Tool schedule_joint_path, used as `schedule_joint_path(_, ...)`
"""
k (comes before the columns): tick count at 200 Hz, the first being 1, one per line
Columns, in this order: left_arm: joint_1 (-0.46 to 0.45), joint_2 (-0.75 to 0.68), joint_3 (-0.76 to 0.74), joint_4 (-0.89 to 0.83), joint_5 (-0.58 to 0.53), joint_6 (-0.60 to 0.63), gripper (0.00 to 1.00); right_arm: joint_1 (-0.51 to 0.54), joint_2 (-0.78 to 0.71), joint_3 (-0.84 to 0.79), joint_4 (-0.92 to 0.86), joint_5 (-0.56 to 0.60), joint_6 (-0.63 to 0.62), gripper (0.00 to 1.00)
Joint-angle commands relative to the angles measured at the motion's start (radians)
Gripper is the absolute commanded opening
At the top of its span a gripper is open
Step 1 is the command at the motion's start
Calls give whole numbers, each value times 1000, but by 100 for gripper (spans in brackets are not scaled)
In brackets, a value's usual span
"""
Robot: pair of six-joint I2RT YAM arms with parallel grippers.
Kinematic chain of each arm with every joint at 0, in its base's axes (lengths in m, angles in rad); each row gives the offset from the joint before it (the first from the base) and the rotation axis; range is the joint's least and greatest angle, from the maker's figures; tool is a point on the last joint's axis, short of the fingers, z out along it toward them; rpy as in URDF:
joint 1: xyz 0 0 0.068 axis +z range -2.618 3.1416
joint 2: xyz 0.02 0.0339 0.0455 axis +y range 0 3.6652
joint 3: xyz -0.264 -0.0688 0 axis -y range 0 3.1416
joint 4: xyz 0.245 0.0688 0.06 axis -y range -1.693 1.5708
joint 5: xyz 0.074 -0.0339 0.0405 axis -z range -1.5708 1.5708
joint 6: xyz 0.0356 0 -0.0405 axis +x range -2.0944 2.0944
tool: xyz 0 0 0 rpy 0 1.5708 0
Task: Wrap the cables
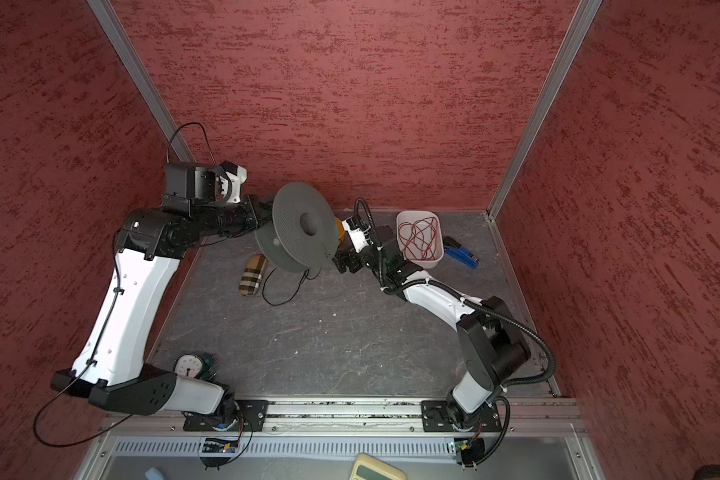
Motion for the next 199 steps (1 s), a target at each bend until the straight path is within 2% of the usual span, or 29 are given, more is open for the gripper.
schedule_joint_path(1, 7, -28, 28, 72, 40, -25, 0, -4, 33, 46, 65, -54, 49, 95)
schedule_joint_path(29, 9, -26, 29, 75, 48, -31, 0, -6, 72, 66, 91, -99, 91, 95)
schedule_joint_path(103, 13, -26, 33, 78, 60, -45, 0, -43, 138, 91, 177, -115, 188, 94)
schedule_joint_path(130, 14, -23, 33, 80, 64, -53, 0, -46, 171, 133, 157, -129, 179, 93)
schedule_joint_path(170, 18, -20, 34, 83, 65, -61, 0, -46, 217, 183, 108, -194, 185, 85)
schedule_joint_path(199, 22, -13, 32, 95, 77, -69, 0, -46, 217, 176, 114, -180, 207, 78)
